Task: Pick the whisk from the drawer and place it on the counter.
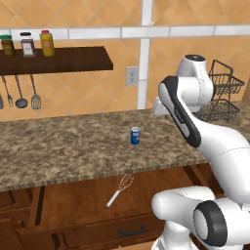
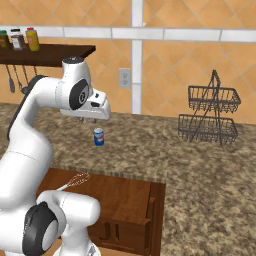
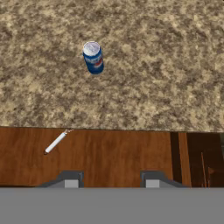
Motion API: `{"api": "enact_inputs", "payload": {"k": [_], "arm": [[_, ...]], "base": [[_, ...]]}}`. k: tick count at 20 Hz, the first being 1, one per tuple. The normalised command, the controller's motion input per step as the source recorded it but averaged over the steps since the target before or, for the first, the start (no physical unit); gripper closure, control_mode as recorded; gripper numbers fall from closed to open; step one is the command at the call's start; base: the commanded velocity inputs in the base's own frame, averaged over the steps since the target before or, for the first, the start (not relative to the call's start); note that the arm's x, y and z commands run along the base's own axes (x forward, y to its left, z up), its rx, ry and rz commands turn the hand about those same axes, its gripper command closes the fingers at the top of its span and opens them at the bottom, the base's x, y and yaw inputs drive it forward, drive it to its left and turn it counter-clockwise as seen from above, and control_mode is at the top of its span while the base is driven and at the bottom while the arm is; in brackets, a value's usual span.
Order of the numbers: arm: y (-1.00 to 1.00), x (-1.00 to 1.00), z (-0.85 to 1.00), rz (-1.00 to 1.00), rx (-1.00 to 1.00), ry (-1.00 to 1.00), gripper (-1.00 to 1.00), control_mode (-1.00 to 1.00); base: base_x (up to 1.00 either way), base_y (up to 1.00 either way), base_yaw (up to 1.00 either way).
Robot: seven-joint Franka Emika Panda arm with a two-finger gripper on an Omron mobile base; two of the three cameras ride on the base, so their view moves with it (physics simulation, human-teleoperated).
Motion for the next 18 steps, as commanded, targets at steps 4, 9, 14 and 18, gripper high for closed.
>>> {"api": "enact_inputs", "payload": {"k": [4, 9, 14, 18], "arm": [[0.00, -0.16, -0.01, 0.00, -0.01, -0.02, -1.00, -1.00], [0.52, -0.45, -0.17, 0.01, -0.03, -0.03, -1.00, -1.00], [0.51, -0.39, -0.21, 0.00, 0.00, 0.00, -1.00, -1.00], [0.03, 0.00, -0.03, 0.00, 0.01, 0.01, -1.00, -1.00]], "base": [[0.00, 0.00, 0.00], [0.00, 0.00, 0.00], [0.00, 0.00, 0.00], [0.00, 0.00, 0.00]]}}
